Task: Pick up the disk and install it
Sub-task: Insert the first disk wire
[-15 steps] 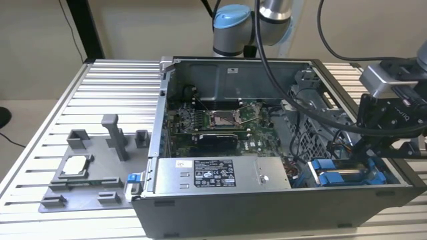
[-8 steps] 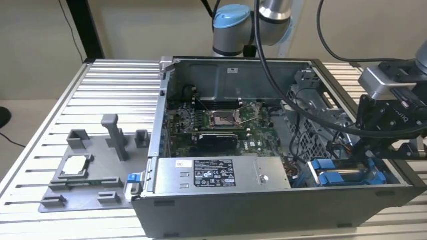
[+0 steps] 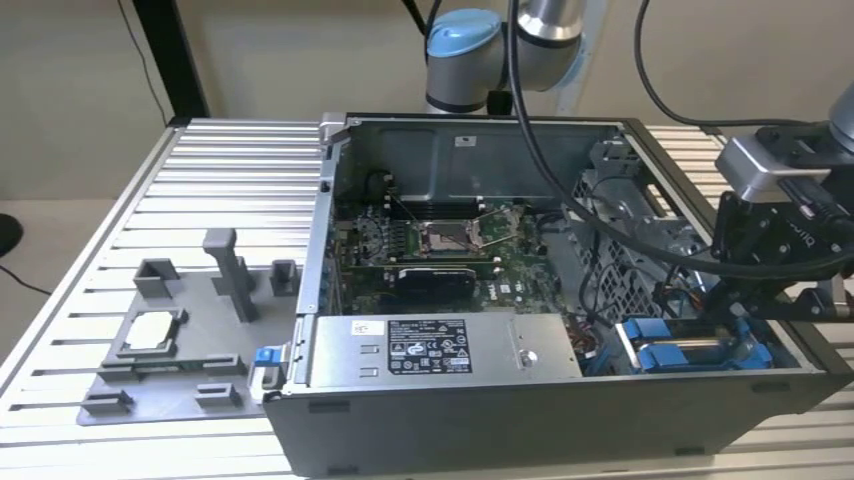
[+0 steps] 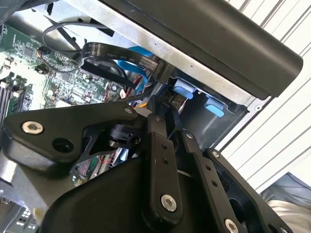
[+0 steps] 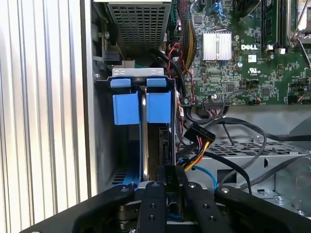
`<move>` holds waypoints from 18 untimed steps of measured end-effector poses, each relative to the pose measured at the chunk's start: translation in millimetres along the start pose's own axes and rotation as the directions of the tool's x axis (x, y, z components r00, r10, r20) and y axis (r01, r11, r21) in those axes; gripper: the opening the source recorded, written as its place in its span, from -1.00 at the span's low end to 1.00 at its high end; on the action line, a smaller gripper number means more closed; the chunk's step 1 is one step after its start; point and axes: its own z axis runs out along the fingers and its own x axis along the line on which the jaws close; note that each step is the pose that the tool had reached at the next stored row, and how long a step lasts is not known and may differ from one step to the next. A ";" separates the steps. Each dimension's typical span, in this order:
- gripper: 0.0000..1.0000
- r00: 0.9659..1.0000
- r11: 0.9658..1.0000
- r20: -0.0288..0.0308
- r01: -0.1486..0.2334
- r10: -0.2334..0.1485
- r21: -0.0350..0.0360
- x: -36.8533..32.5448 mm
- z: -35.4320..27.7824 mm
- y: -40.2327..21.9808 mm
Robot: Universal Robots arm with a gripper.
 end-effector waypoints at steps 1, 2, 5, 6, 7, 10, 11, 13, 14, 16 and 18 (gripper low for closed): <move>-1.00 1.000 1.000 0.000 -0.003 0.003 0.000 0.0 0.1 0.0; -1.00 1.000 1.000 0.000 -0.007 0.007 0.000 0.1 0.1 0.0; -1.00 1.000 1.000 0.001 -0.017 0.017 0.001 0.4 0.1 -0.1; -1.00 1.000 1.000 0.001 -0.019 0.019 0.001 0.6 0.1 -0.1; -1.00 1.000 1.000 0.001 -0.020 0.020 0.001 0.7 0.1 0.0; -1.00 1.000 1.000 0.001 -0.020 0.020 0.001 0.8 0.1 0.1; -1.00 1.000 1.000 0.001 -0.020 0.020 0.001 0.8 0.1 0.1; -1.00 1.000 1.000 0.001 -0.020 0.020 0.000 0.9 0.6 0.1; -1.00 1.000 1.000 0.001 -0.021 0.021 -0.003 0.9 0.8 0.1; -1.00 1.000 1.000 0.000 -0.021 0.021 -0.011 0.9 1.0 0.1; -1.00 1.000 1.000 -0.001 -0.021 0.021 -0.017 0.9 1.2 0.1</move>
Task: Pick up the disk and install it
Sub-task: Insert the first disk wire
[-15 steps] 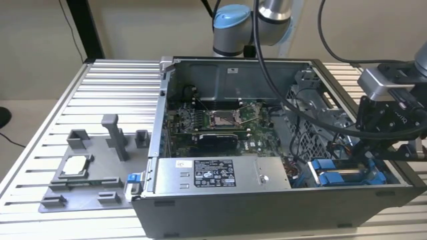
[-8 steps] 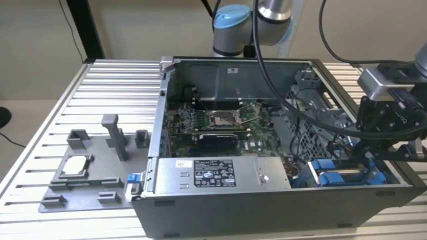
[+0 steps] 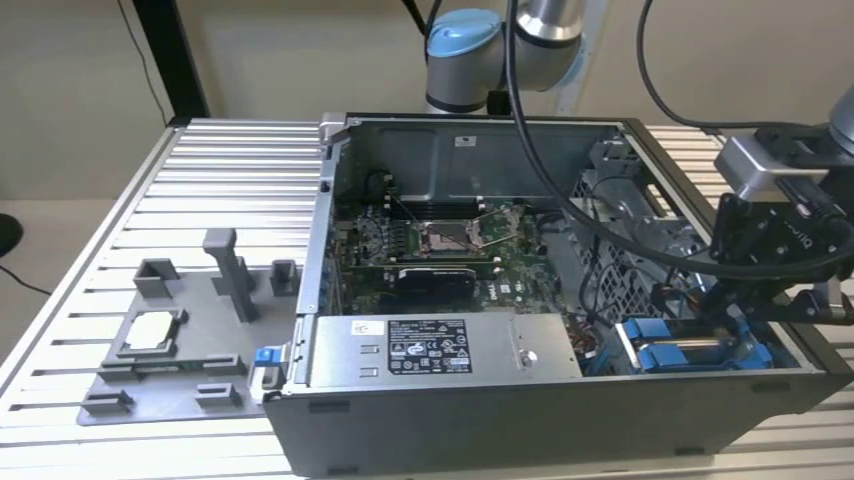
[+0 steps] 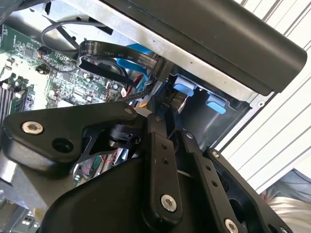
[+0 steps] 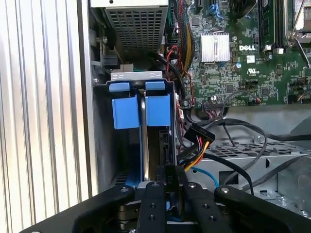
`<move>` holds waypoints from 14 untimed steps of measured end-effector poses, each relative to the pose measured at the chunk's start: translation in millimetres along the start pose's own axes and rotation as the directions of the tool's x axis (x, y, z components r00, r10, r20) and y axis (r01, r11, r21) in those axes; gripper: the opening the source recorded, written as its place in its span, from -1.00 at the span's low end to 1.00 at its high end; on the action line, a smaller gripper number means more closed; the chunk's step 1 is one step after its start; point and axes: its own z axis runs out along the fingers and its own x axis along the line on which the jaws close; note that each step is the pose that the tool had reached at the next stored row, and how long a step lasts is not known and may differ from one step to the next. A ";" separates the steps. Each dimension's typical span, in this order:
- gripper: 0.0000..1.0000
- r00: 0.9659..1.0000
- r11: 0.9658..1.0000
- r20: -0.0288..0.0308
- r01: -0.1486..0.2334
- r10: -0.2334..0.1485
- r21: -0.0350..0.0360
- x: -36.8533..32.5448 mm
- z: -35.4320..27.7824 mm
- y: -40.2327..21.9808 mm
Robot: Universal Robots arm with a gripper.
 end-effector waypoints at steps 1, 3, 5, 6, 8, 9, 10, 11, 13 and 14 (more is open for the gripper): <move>-1.00 1.000 1.000 0.000 0.000 0.000 -0.001 0.0 0.2 0.0; -1.00 1.000 1.000 0.000 0.000 0.000 -0.001 0.0 0.3 0.0; -1.00 1.000 1.000 0.000 0.000 0.000 -0.001 0.0 0.4 -0.2; -1.00 1.000 1.000 0.000 0.000 0.000 -0.001 0.0 0.5 -0.5; -1.00 1.000 1.000 0.000 0.000 0.000 -0.001 -0.1 0.4 -1.3; -1.00 1.000 1.000 0.000 0.000 0.000 -0.001 -0.1 0.4 -1.7; -1.00 1.000 1.000 0.000 0.000 0.000 -0.001 -0.1 0.4 -1.9; -1.00 1.000 1.000 0.000 0.000 0.000 -0.001 -0.1 0.3 -1.9; -1.00 1.000 1.000 0.000 0.000 0.000 -0.001 -0.1 0.3 -2.0; -1.00 1.000 1.000 0.000 0.000 0.000 -0.001 -0.1 0.4 -2.0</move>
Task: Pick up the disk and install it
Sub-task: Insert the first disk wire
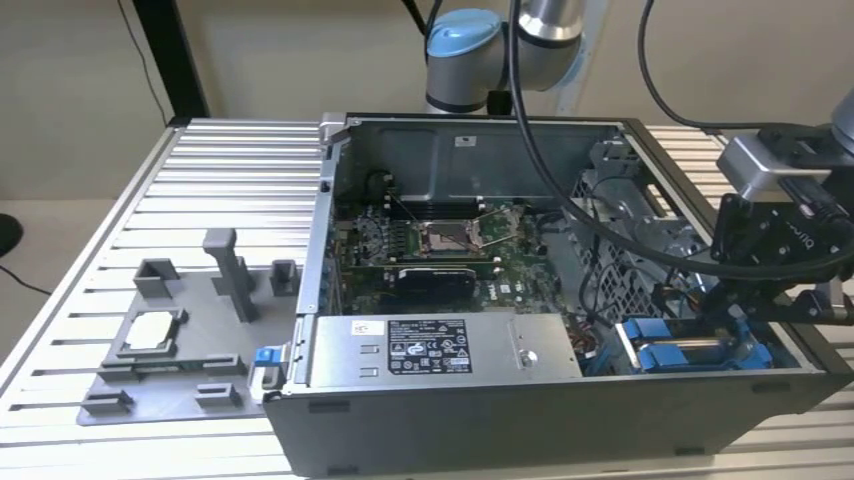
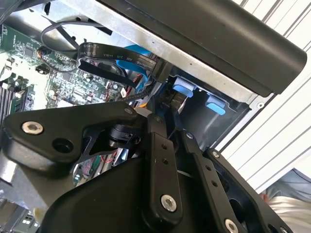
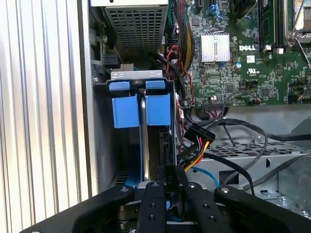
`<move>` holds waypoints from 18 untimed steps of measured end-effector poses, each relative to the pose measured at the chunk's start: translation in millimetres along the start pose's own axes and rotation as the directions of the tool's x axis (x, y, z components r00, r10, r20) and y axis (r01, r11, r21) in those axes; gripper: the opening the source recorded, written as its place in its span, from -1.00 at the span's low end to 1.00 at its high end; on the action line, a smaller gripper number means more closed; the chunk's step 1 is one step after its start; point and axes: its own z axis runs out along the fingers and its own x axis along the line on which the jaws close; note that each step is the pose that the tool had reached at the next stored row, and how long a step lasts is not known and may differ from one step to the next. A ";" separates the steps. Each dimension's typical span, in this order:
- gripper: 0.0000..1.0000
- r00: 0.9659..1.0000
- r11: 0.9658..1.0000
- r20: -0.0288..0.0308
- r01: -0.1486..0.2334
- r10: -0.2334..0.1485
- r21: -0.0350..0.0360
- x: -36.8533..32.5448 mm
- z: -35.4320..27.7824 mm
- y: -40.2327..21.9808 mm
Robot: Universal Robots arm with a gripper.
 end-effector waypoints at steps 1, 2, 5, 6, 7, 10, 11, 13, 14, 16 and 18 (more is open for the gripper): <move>-1.00 1.000 1.000 0.000 0.000 0.000 0.000 0.0 0.2 0.0; -1.00 1.000 1.000 0.000 0.000 0.000 0.000 0.0 0.5 0.0; -1.00 1.000 1.000 0.000 0.000 0.000 0.000 0.0 1.5 -0.1; -1.00 1.000 1.000 0.000 0.000 0.000 0.000 0.0 1.9 -0.1; -1.00 1.000 1.000 0.000 0.000 0.000 0.000 0.0 2.1 -0.1; -1.00 1.000 1.000 0.000 0.000 0.000 0.000 0.1 2.3 -0.1; -1.00 1.000 1.000 0.000 0.000 0.000 0.000 0.1 2.3 -0.2; -1.00 1.000 1.000 0.000 0.002 -0.002 0.000 0.1 2.3 -0.1; -1.00 1.000 1.000 0.000 0.003 -0.003 0.000 0.1 2.3 -0.2; -1.00 1.000 1.000 0.000 0.007 -0.007 0.000 0.1 2.3 -0.1; -1.00 1.000 1.000 -0.001 0.011 -0.011 0.000 0.1 2.2 -0.2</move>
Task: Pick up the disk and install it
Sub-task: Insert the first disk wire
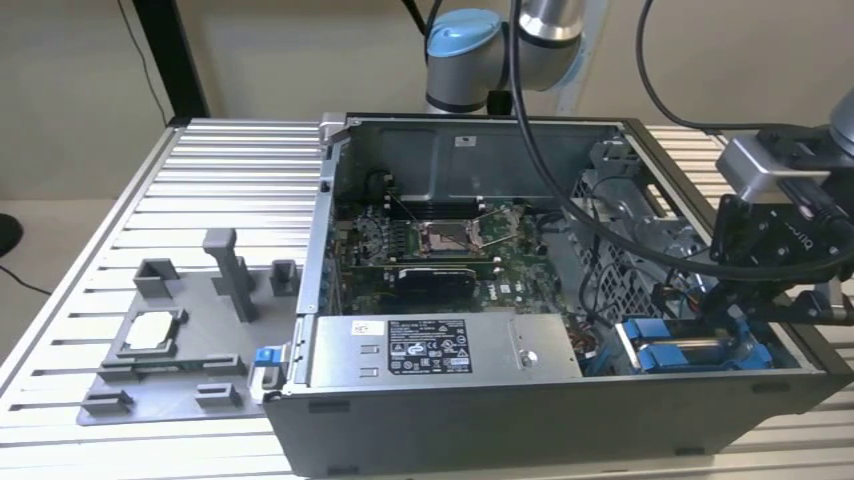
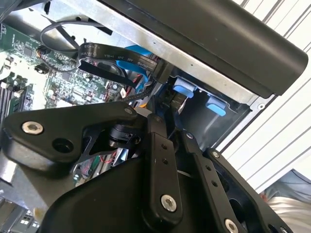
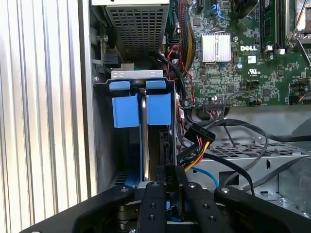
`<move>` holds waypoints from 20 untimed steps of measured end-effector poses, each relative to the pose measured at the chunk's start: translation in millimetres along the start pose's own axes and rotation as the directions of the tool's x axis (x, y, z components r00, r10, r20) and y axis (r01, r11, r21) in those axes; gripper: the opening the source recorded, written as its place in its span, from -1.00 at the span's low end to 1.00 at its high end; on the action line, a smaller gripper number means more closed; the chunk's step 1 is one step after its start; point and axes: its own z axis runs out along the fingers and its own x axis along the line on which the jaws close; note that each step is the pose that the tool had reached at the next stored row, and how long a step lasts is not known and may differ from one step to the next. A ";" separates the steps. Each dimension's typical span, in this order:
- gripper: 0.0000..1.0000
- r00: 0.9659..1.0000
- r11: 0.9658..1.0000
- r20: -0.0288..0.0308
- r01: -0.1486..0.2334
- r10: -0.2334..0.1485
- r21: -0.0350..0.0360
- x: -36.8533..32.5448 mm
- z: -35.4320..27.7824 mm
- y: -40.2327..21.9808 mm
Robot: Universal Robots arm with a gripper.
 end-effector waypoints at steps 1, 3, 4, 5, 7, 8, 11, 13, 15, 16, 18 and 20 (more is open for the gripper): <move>-1.00 1.000 1.000 0.000 0.002 -0.002 0.000 0.0 0.0 -0.1; -1.00 1.000 1.000 0.000 0.006 -0.006 0.000 -0.1 -0.1 -0.6; -1.00 1.000 1.000 0.000 0.007 -0.007 0.000 -0.1 -0.1 -0.7; -1.00 1.000 1.000 0.000 0.009 -0.009 0.000 -0.1 0.3 -1.1; -1.00 1.000 1.000 0.000 0.013 -0.013 0.000 0.0 0.4 -1.0; -1.00 1.000 1.000 -0.001 0.015 -0.015 -0.001 0.0 0.0 -1.0; -1.00 1.000 1.000 -0.001 0.017 -0.017 -0.001 -0.1 -0.2 -1.0; -1.00 1.000 1.000 -0.002 0.017 -0.017 -0.001 0.0 0.2 -1.0; -1.00 1.000 1.000 -0.001 0.017 -0.017 -0.001 0.0 1.9 -1.1; -1.00 1.000 1.000 -0.001 0.017 -0.017 -0.001 0.1 2.8 -1.2; -1.00 1.000 1.000 -0.002 0.017 -0.017 -0.001 0.1 4.6 -1.3; -1.00 1.000 1.000 -0.002 0.017 -0.017 0.000 0.2 5.9 -1.4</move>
